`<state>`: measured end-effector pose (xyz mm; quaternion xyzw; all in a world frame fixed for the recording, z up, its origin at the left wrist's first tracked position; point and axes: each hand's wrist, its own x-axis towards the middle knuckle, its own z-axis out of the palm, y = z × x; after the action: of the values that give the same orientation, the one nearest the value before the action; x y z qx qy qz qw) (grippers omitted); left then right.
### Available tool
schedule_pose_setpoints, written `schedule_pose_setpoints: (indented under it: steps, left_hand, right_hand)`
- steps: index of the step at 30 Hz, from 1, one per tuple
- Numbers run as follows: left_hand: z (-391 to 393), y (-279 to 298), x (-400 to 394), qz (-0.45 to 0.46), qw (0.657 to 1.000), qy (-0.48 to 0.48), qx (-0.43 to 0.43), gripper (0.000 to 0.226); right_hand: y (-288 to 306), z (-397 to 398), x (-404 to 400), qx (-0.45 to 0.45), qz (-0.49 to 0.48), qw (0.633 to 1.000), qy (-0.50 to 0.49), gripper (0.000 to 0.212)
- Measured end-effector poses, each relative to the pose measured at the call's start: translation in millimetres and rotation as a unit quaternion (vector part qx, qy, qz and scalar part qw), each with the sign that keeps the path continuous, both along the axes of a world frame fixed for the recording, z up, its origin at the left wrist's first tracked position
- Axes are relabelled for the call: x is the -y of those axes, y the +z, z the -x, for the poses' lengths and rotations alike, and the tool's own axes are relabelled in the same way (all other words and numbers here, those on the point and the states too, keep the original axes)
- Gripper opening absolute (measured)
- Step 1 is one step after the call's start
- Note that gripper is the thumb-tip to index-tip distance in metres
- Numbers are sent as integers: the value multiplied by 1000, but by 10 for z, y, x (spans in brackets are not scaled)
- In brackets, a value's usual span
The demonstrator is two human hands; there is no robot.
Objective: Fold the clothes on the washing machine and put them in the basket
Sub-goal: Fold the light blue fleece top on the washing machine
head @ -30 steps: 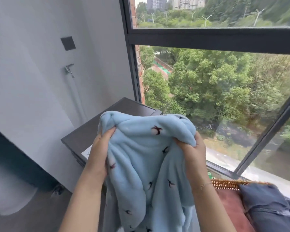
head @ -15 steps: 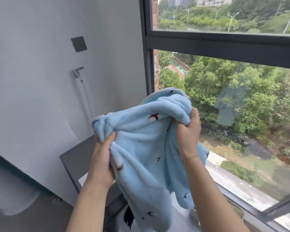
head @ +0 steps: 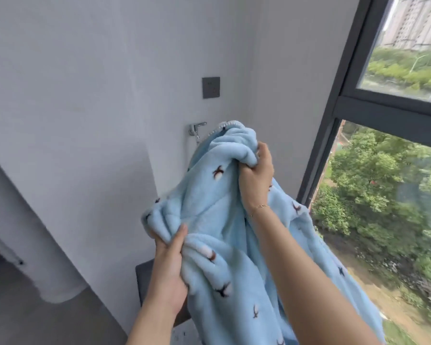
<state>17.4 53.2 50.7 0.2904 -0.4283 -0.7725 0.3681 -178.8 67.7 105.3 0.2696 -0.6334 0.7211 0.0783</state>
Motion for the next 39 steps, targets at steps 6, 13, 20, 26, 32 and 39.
schedule_pose_setpoints:
  steps: [6, 13, 20, 26, 32, 39]
  left_hand:
    - [-185, -998, 663, -121, 971, 140, 149, 61]
    - [-319, -1871, 426, -206, 925, 144, 284, 35]
    - [-3, -1973, 410, -129, 895, 184, 386, 27]
    - [133, -1961, 503, -65, 862, 200, 461, 35]
    - [-405, -2009, 706, -188, 874, 222, 389, 25]
    - [-790, -2047, 536, -168, 914, 59, 365, 80]
  right_hand:
    - [-844, 105, 850, -27, -385, 904, 185, 49]
    - [-2022, -383, 106, 129, -397, 868, 270, 36]
    - [-2602, -558, -845, 325, -484, 764, 275, 18]
    - [-2632, -452, -932, 369, -447, 774, 255, 22]
    - [-2624, 110, -944, 259, -446, 855, 48, 24]
    - [-2698, -481, -757, 485, -239, 841, 18, 15]
